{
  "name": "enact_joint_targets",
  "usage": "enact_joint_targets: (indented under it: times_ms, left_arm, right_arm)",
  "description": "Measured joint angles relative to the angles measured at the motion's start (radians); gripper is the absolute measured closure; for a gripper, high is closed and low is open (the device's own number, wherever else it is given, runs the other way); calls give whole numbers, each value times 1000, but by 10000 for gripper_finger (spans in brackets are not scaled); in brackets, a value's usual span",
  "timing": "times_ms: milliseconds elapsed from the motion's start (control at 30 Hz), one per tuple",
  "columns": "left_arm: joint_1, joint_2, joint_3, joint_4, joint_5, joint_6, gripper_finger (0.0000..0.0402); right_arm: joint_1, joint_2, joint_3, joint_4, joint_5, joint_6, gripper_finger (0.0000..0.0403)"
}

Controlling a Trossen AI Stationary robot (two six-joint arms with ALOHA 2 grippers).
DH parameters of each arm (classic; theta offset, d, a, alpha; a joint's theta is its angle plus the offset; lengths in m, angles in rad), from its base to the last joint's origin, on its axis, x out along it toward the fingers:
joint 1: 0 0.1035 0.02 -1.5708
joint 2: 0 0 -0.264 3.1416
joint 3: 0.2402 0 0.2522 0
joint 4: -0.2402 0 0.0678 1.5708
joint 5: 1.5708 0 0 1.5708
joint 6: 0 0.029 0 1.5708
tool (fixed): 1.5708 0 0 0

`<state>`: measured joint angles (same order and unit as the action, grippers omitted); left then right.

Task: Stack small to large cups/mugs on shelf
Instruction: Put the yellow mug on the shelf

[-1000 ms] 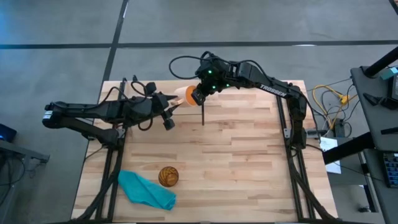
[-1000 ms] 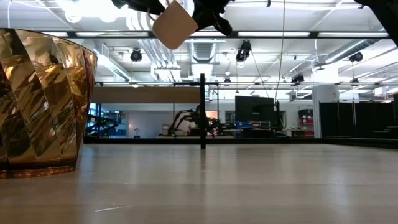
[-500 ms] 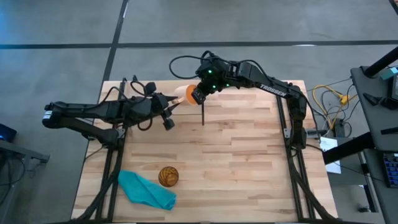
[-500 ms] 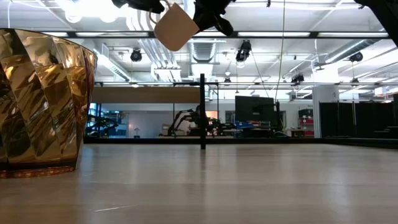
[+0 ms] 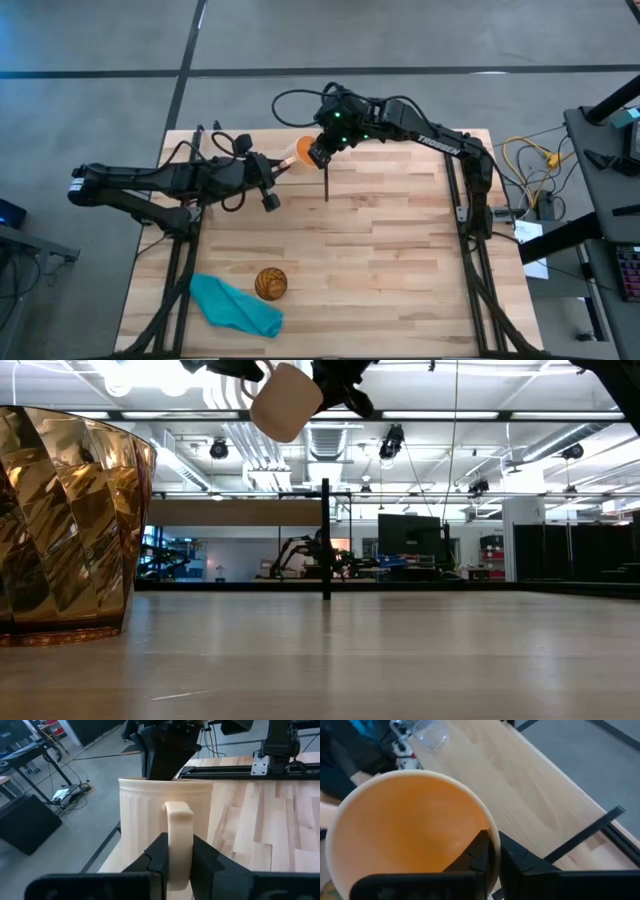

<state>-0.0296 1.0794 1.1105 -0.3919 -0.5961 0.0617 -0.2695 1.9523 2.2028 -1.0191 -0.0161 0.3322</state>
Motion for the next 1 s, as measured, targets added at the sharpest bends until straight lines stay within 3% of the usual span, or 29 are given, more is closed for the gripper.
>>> enact_joint_targets:
  times_ms: [100, 600, 800, 1000]
  left_arm:
    - [0, -3, 0, -1, 0, -3, 374]
    - [1, -12, -2, -12, -19, 0, 374]
    - [1, -20, -2, -16, -15, -2, 374]
    - [2, -24, -3, -15, -15, -4, 374]
  right_arm:
    - [-1, 0, 0, 1, -46, -51, 380]
    - [-4, 0, 0, 51, -61, -208, 358]
    - [-3, 0, 0, 58, -61, -209, 356]
    - [-8, 0, 0, 63, -65, -232, 329]
